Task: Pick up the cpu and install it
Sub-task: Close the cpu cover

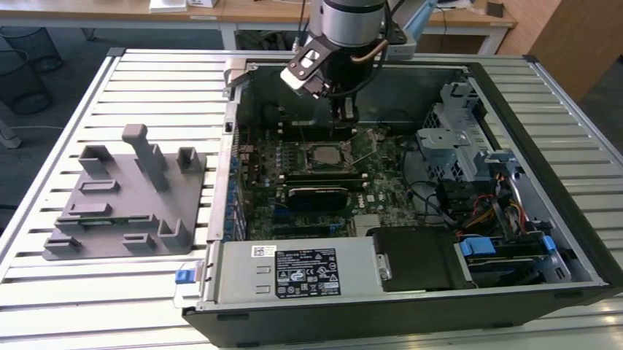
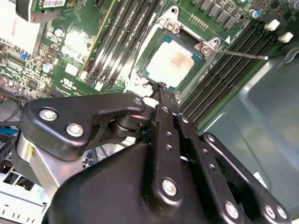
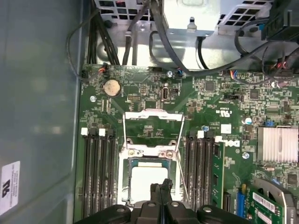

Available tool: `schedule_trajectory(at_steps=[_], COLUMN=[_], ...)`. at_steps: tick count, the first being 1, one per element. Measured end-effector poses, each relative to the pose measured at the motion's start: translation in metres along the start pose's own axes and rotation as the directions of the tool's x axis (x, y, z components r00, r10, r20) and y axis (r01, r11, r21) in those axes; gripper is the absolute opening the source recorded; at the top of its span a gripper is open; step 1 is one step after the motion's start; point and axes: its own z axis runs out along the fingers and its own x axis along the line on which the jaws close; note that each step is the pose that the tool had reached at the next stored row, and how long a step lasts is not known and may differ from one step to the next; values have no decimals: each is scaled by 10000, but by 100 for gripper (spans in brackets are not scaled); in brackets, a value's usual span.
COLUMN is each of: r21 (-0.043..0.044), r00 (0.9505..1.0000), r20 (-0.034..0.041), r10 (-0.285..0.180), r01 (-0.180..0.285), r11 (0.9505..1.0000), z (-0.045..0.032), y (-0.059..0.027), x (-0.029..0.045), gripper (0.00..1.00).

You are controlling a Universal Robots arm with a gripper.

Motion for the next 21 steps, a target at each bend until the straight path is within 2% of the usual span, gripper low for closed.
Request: schedule_trajectory(at_steps=[5, 9, 11, 17, 21], r21=[14, 96, 112, 111, 130], r00=[10000, 10000, 10000, 10000, 10000], r20=[1, 0, 2, -26, -40], r10=[1, -1, -3, -2, -1], r01=[-1, 1, 3, 2, 1], r11=[10000, 10000, 9999, 9999, 9999], z=[3, 6, 5, 7, 10], y=[100, 217, 234, 234, 326], x=[-2, -5, -12, -105, -108], gripper=[11, 11, 11, 11, 11])
